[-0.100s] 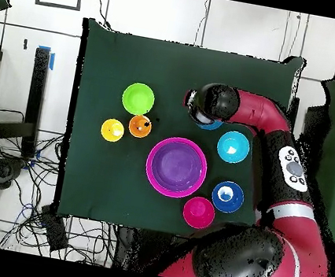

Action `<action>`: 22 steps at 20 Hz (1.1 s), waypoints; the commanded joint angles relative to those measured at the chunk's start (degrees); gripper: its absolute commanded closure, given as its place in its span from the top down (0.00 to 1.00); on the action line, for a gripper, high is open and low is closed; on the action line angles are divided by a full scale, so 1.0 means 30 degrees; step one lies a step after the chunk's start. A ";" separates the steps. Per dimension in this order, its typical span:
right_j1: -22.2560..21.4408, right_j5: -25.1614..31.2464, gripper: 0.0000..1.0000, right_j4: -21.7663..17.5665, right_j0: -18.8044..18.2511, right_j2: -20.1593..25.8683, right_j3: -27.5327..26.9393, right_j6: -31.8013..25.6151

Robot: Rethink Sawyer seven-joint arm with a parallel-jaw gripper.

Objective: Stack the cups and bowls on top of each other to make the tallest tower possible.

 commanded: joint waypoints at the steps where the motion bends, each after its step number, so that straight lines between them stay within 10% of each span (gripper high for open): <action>1: -0.1455 0.1331 0.00 -0.1299 0.0538 0.0473 0.1044 -0.4752; 22: -0.2260 0.1555 0.00 -0.1040 0.0428 0.0702 0.1602 -0.4662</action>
